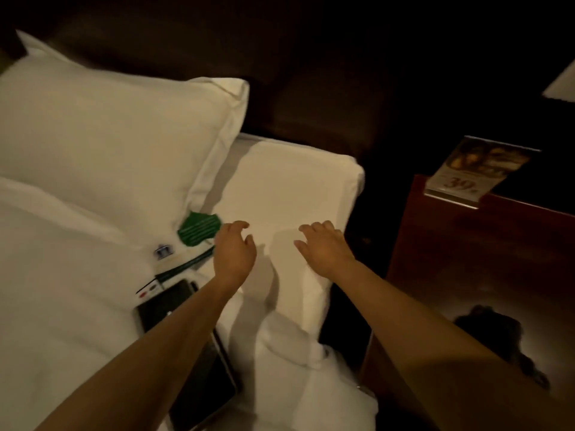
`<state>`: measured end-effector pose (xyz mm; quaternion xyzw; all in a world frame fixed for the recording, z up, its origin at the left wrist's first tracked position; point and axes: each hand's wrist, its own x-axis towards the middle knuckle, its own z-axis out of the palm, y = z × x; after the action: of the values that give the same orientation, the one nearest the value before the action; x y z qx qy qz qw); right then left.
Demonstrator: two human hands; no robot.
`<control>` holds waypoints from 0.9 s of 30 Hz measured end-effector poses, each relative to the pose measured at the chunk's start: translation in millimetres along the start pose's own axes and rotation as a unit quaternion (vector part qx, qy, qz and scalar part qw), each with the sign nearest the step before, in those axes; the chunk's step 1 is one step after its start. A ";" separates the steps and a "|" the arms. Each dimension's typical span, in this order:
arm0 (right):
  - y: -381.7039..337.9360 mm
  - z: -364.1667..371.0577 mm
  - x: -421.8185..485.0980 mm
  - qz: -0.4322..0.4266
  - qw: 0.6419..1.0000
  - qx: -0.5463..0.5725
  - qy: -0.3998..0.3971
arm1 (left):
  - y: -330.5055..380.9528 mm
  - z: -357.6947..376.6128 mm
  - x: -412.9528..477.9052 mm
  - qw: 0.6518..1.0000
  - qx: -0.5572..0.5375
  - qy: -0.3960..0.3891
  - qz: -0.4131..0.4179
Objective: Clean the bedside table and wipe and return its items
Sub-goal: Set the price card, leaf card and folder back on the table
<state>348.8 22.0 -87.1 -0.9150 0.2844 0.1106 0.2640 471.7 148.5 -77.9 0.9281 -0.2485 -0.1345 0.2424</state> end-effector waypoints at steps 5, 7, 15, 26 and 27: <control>-77.5 34.8 22.6 -0.020 0.995 0.075 -0.064 | -83.2 -59.1 2.6 0.979 0.015 0.083 -0.183; -100.6 46.2 33.8 -0.018 0.990 0.105 -0.088 | -107.4 -71.5 6.2 0.961 0.000 0.072 -0.267; -149.4 80.9 86.0 0.028 0.965 0.258 -0.041 | -147.1 -66.5 43.7 0.951 -0.147 0.057 -0.265; -133.4 66.2 71.8 0.095 0.890 0.431 0.111 | -112.3 -60.3 14.3 0.913 -0.361 0.129 -0.143; -124.9 57.1 66.9 0.094 0.885 0.436 0.131 | -99.5 -58.9 14.6 0.913 -0.365 0.122 -0.137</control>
<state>472.6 109.6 -105.9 -0.6827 0.4208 -0.1210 0.5849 545.1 238.9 -81.4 0.8091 -0.0214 -0.1330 0.5720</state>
